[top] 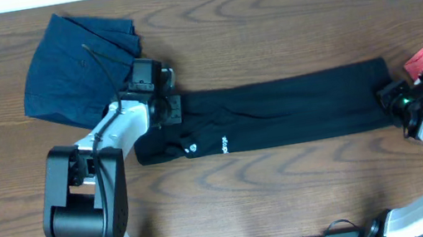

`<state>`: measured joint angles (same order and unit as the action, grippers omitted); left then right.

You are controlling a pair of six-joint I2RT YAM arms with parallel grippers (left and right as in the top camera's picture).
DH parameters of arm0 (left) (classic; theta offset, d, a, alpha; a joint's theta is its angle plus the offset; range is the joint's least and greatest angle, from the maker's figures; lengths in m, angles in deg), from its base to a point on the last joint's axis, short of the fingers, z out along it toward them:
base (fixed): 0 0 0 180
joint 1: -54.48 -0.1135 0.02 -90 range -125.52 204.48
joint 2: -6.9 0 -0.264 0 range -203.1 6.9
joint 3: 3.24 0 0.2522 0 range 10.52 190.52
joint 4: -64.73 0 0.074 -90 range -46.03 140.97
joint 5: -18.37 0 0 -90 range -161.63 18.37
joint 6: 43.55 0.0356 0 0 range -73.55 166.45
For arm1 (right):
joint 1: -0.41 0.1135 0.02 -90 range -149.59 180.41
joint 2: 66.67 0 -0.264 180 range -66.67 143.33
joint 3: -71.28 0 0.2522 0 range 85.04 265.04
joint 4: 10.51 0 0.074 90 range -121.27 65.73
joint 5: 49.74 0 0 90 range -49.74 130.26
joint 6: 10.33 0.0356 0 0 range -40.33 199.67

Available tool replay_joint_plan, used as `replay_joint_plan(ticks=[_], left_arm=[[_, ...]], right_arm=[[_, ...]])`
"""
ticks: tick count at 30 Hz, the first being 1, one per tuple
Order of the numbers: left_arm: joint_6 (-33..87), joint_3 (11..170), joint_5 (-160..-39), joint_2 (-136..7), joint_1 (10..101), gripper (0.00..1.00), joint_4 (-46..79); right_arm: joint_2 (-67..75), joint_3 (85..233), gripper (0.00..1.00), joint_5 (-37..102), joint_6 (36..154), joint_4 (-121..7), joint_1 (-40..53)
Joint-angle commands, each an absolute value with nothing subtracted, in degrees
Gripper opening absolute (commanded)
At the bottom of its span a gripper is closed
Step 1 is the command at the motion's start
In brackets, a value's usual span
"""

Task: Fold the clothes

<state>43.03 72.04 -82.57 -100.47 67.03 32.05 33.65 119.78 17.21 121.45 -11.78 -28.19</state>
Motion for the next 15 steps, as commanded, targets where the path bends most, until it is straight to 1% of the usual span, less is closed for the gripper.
replay_joint_plan(ticks=[1, 2, 5, 7, 9, 10, 13, 15], left_arm=[[41.41, 74.27, -81.52, -101.94, 66.27, 0.07, 30.04], [41.41, 75.17, -81.50, -101.83, 66.27, 0.08, 28.55], [41.48, 78.25, -81.48, -101.24, 66.01, 0.09, 23.16], [42.16, 80.43, -81.48, -100.62, 65.72, 0.12, 19.53], [42.33, 82.40, -81.45, -99.90, 65.61, 0.17, 16.20], [42.42, 83.25, -81.45, -99.47, 65.63, 0.24, 14.65], [42.97, 85.31, -81.48, -97.43, 65.63, 0.40, 10.15], [42.94, 86.29, -81.48, -95.36, 65.63, 0.55, 7.07]], right_arm=[[38.56, 116.11, 0.14, 12.36, 118.34, -13.61, -27.43], [37.47, 116.72, 0.18, 10.29, 116.07, -13.85, -28.46], [32.97, 118.74, 0.25, 2.92, 111.81, -17.26, -32.46], [29.27, 120.68, 0.29, -3.31, 108.40, -21.50, -35.43], [26.17, 123.13, 0.34, -6.65, 104.53, -26.79, -37.37], [25.14, 124.27, 0.35, -7.72, 102.78, -29.35, -37.83], [22.15, 129.40, 0.36, -6.17, 99.55, -39.58, -37.79], [21.32, 135.06, 0.36, 0.25, 99.11, -48.98, -37.33]])
